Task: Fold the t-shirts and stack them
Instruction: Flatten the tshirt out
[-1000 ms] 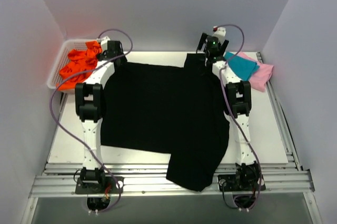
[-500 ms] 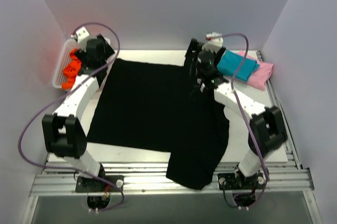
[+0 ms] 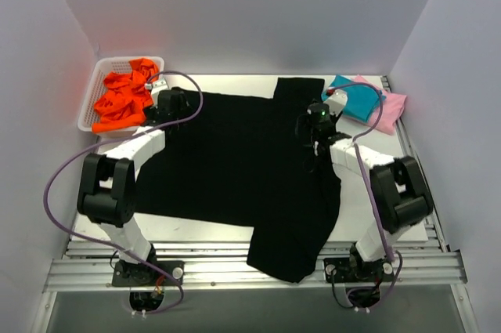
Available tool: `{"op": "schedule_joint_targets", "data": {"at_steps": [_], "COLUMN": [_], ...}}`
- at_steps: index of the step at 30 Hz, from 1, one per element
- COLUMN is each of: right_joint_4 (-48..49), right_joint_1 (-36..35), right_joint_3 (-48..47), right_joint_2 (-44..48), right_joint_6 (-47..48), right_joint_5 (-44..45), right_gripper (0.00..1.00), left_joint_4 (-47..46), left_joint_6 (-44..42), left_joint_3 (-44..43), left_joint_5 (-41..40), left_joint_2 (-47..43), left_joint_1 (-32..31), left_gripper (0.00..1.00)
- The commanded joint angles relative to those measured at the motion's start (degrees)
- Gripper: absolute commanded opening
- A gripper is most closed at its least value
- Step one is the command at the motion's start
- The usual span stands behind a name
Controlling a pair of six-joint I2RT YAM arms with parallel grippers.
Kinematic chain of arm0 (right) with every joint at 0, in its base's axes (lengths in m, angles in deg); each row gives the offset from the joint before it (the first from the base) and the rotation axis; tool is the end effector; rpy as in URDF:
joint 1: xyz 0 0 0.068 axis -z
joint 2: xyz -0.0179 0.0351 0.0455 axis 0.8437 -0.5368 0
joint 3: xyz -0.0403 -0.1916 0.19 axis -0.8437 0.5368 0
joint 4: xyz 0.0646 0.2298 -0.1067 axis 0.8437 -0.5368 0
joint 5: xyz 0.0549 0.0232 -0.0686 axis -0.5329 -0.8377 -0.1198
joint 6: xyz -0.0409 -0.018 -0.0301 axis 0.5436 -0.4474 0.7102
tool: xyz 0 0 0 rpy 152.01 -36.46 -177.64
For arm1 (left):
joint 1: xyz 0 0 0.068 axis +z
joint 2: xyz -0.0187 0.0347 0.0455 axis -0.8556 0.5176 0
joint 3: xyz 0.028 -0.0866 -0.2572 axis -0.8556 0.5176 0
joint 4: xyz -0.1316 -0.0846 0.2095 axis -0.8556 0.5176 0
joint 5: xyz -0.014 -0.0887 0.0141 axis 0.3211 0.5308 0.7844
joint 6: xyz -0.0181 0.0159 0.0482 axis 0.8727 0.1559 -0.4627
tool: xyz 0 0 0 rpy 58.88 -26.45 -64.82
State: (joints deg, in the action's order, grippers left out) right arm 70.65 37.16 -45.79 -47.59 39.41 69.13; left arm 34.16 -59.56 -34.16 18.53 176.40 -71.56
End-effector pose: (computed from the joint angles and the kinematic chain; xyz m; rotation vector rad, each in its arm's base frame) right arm 0.3471 0.1131 0.2369 0.4203 1.7516 0.2089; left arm 0.3839 -0.0723 0.2336 -0.5062 2.0607 0.0216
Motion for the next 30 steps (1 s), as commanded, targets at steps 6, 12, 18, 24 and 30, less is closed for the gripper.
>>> {"op": "schedule_joint_targets", "data": {"at_steps": [6, 12, 18, 24, 30], "right_joint_4": [-5.49, -9.97, -12.79, -16.66, -18.85], "right_joint_1": [4.38, 7.28, 10.79, 18.18, 22.14], "right_joint_3": [-9.35, -15.25, -18.59, -22.46, -29.38], "right_joint_2": [-12.01, -18.08, -20.72, -24.41, -29.85], "right_joint_6": [-4.81, -5.43, -5.96, -7.10, -7.72], "right_joint_5": [-6.25, -7.31, -8.53, -13.18, -16.97], "right_gripper": [0.07, 0.00, 0.00, 0.00, 0.00], "left_joint_4": [4.72, 10.52, 19.14, 20.63, 19.94], "left_joint_6": [0.16, 2.36, 5.34, 7.54, 9.47], "left_joint_3": [-8.47, -14.09, -21.13, -19.91, -13.06], "left_joint_5": [4.59, 8.36, 12.05, 13.56, 10.92], "left_joint_2": [8.72, 14.52, 22.17, 21.31, 15.61], "left_joint_1": [1.57, 3.76, 5.96, 7.63, 7.55], "left_gripper": [0.98, 0.98, 1.00, 0.95, 0.93]}}
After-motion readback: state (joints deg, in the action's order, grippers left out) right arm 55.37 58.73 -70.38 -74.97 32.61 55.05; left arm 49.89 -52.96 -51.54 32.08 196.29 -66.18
